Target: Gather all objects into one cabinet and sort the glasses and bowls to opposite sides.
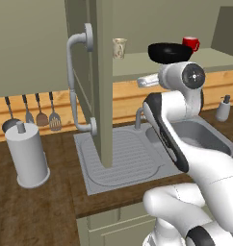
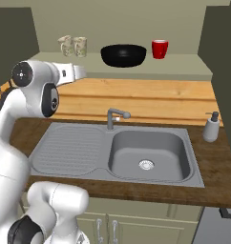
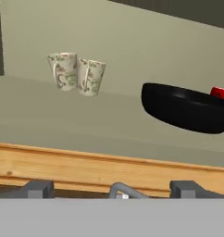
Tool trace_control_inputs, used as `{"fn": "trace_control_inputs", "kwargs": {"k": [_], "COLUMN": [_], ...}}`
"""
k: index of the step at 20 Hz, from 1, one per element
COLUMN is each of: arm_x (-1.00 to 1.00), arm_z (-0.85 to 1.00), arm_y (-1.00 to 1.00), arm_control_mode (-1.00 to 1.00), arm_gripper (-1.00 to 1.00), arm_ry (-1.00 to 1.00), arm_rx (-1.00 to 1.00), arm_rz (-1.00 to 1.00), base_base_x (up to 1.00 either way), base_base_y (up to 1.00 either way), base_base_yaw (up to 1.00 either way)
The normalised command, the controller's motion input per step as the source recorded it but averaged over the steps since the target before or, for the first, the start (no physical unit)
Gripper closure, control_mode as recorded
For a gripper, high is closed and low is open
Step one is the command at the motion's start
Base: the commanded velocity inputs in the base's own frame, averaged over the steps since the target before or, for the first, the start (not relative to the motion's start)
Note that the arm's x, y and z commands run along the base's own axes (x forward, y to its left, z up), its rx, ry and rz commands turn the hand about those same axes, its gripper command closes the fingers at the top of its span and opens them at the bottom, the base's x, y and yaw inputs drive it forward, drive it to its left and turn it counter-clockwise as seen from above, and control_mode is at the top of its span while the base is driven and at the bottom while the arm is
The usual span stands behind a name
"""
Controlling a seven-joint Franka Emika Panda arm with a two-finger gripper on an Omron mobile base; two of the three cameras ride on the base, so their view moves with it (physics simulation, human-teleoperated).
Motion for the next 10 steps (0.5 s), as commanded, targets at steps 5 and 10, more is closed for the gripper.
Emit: {"fn": "trace_control_inputs", "kwargs": {"k": [5,10], "arm_x": [0.0,0.0], "arm_z": [0.03,0.19], "arm_y": [-0.42,-0.69], "arm_control_mode": [-1.0,-1.0], "arm_gripper": [-1.0,-1.0], "arm_ry": [0.0,0.06], "arm_rx": [-0.1,0.02], "arm_rz": [0.0,-0.01], "base_base_x": [0.0,0.0], "base_base_y": [0.0,0.0], "base_base_yaw": [0.0,0.0]}}
